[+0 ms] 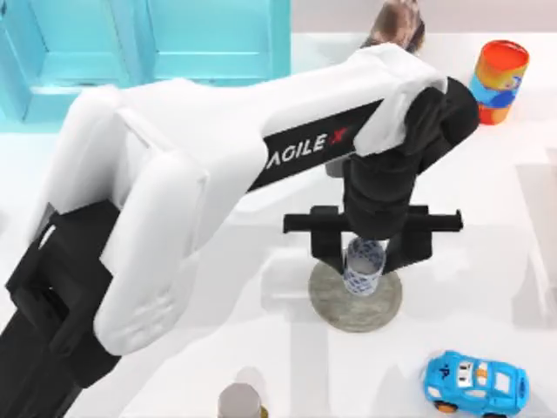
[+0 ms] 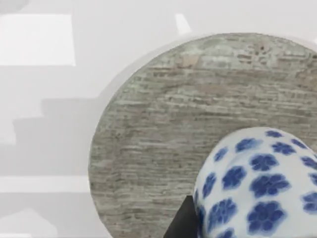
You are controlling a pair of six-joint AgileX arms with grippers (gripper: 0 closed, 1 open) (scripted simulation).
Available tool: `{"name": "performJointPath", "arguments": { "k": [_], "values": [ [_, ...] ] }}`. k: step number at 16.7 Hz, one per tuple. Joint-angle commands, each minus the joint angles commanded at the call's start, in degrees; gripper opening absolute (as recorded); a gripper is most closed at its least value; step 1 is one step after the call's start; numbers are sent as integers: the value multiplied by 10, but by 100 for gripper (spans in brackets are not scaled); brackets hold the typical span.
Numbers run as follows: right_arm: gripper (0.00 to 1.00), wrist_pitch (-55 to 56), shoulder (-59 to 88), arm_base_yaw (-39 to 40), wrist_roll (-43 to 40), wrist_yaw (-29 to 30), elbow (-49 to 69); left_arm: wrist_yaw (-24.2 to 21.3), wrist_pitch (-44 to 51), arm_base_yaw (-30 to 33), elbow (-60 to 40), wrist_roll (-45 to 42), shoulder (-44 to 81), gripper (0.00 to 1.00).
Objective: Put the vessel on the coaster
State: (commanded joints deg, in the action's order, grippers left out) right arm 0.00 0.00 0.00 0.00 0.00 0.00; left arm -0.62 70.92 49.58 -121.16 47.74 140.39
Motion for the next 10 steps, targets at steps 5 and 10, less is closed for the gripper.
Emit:
{"name": "performJointPath", "arguments": {
  "k": [5,10],
  "values": [
    [100,0,0,0,0,0,0,0,-2,0,2,0,0,8],
    [100,0,0,0,0,0,0,0,-2,0,2,0,0,45]
  ]
}}
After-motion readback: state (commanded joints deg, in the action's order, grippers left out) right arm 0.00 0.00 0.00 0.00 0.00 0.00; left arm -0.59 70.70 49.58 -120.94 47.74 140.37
